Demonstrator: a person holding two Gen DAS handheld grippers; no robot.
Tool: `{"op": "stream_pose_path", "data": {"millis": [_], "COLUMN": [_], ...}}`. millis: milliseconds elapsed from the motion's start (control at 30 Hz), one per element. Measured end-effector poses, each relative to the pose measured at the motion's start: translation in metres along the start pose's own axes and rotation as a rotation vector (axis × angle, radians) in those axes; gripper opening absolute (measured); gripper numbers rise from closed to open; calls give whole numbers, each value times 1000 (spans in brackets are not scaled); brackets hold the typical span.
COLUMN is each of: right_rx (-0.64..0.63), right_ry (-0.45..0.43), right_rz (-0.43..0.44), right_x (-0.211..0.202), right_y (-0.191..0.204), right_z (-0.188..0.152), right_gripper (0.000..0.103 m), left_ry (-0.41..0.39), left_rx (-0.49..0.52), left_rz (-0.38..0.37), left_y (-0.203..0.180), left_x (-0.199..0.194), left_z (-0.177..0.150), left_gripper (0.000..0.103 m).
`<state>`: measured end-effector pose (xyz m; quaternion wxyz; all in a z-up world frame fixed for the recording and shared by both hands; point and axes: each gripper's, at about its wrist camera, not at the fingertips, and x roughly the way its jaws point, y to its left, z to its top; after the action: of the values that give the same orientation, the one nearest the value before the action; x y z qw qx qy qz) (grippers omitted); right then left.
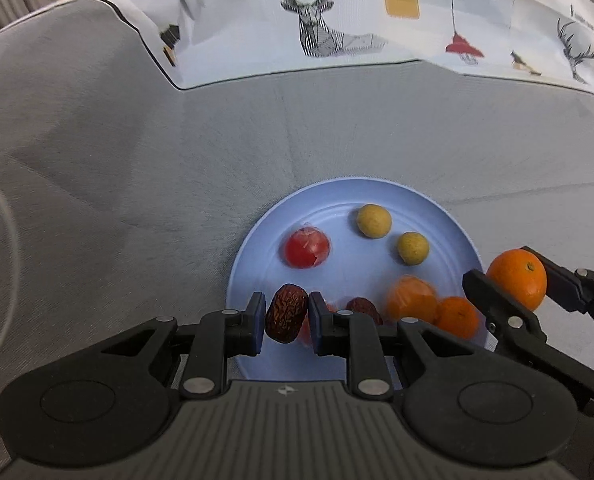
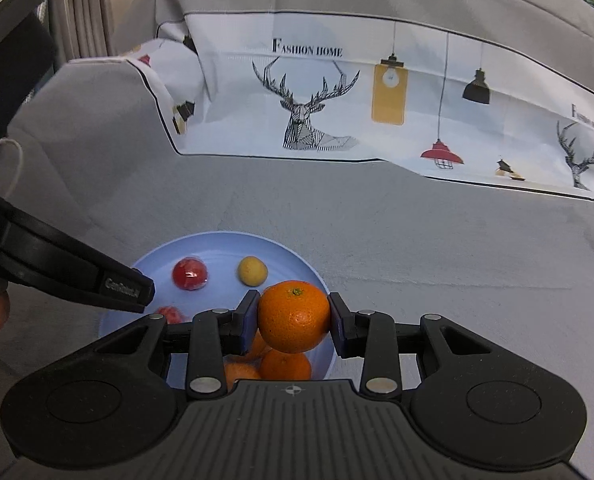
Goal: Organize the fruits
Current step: 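Lower the date and mandarin onto the blue plate and open both tools, then withdraw both open tools from the plate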
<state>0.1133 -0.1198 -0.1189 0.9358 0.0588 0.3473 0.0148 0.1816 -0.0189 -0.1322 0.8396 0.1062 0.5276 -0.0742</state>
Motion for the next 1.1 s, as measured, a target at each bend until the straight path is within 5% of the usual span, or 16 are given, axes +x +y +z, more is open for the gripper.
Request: {"op": "stream_pose_path", "data": {"millis": [200,233,300,333,567,1100], "right_rx": [-45,-51,-87,-104,-74,5], "right_ry": [71,80,113,113,75,-8], "right_rz": [23,34,85,90,47,-51], "right_x": [24,28,34,33,-27,-158], "right_y": [4,4,7,9,8,28], "right_z": [-4,-4,-4,-4,-17,-66], "right_gripper": [39,40,76,83,97,102], "left_ry": [0,0,-5,-24,-12,-111], "left_rx": [27,31,20,5,25,-13], "left_rz": [10,3,5,13,45,89], "left_y": [1,2,5,8,12,9], "left_x": [18,18,11,5,-40,-143], "left_z": [3,4,4,2,-40,-132], "left_gripper": [30,38,99,102,103,103]}}
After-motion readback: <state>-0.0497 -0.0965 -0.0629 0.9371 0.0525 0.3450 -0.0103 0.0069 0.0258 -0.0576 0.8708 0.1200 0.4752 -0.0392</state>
